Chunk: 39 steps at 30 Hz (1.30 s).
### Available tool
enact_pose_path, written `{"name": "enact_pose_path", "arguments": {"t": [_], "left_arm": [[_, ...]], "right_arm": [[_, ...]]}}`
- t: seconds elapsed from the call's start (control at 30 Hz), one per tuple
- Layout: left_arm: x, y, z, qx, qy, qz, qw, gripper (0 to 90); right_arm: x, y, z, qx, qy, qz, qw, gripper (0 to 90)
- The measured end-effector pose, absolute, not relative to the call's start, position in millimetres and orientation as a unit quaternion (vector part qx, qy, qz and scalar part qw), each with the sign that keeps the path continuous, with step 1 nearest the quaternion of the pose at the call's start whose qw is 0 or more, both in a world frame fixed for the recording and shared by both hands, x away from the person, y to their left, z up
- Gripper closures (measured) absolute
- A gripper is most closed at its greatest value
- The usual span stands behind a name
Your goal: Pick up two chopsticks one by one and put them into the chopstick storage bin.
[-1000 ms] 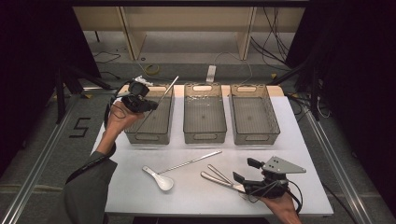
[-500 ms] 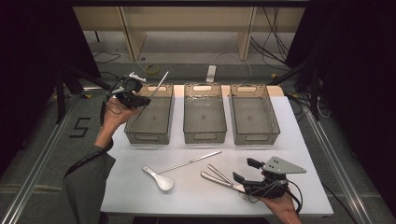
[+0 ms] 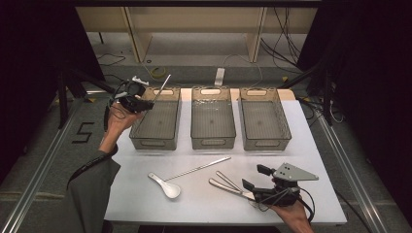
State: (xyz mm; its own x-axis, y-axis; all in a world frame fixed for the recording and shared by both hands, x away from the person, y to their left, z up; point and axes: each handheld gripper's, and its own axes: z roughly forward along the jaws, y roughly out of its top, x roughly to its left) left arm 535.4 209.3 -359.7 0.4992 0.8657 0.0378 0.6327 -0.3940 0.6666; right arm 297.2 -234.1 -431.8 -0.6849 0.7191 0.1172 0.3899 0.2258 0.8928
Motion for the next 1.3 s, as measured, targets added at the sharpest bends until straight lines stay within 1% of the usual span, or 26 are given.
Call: {"name": "enact_pose_path", "arguments": {"t": [0.43,0.57,0.67,0.77,0.8,0.83,0.9,0.97,1.0,1.17,1.3], "left_arm": [[540.4,210.3,-377.5,0.804,0.476,0.187,0.304,85.3],[543.2,207.9,-382.3,0.808,0.476,0.188,0.292,85.2],[545.2,207.7,-385.8,0.803,0.483,0.185,0.298,85.1],[547.0,206.4,-390.5,0.800,0.490,0.187,0.291,84.0],[547.6,206.5,-391.8,0.800,0.492,0.183,0.291,82.5],[547.9,206.7,-392.6,0.798,0.495,0.177,0.295,75.3],[546.7,206.3,-392.3,0.797,0.497,0.164,0.302,68.0],[545.0,205.9,-390.5,0.794,0.505,0.142,0.308,55.7],[543.4,205.4,-390.0,0.792,0.506,0.132,0.316,52.0],[527.4,198.2,-386.4,0.793,0.495,0.118,0.336,41.4],[507.4,192.6,-382.7,0.795,0.476,0.110,0.359,35.3]], "right_arm": [[297.1,-233.7,-432.1,0.361,0.766,0.506,0.161,25.8],[296.9,-233.5,-432.0,0.361,0.767,0.506,0.160,25.8],[296.8,-233.6,-432.0,0.360,0.767,0.506,0.161,25.8],[297.1,-233.8,-432.2,0.360,0.767,0.506,0.160,25.8],[297.0,-233.8,-432.2,0.361,0.767,0.506,0.160,25.8],[297.1,-233.8,-432.2,0.361,0.767,0.506,0.160,25.8],[297.0,-233.9,-432.2,0.362,0.767,0.506,0.160,25.8],[297.2,-234.0,-432.3,0.362,0.767,0.505,0.159,25.8],[297.3,-233.9,-432.3,0.363,0.767,0.505,0.159,25.8],[297.0,-234.2,-432.3,0.364,0.766,0.505,0.161,25.8],[297.4,-234.5,-432.4,0.365,0.766,0.505,0.160,25.8]]}}
